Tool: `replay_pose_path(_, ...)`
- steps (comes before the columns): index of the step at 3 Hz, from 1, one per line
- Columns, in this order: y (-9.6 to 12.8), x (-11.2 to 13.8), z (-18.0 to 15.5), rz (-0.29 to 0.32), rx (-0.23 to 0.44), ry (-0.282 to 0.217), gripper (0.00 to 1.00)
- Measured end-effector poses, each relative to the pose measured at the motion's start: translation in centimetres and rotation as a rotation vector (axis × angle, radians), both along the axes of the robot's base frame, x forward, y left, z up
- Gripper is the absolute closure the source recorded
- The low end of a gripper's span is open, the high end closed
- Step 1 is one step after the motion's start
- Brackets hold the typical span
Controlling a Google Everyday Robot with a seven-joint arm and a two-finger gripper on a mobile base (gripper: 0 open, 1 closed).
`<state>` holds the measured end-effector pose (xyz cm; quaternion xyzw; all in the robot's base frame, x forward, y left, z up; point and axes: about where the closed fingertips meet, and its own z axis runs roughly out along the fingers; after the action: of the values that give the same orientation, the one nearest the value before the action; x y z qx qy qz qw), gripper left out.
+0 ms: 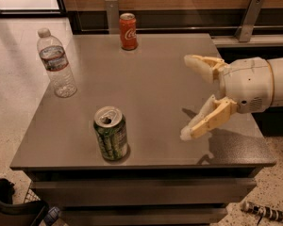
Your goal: Move green can near coke can
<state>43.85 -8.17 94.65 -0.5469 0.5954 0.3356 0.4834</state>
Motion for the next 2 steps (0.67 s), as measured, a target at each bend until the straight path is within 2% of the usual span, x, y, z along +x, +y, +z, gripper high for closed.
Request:
replay_pose_path(1, 0.3, 0.0, -0.2, 0.005, 0.003, 0.001, 0.0)
replay_pose_path(2, 2.0, -0.2, -1.3, 0.035, 0.026, 0.004, 0.0)
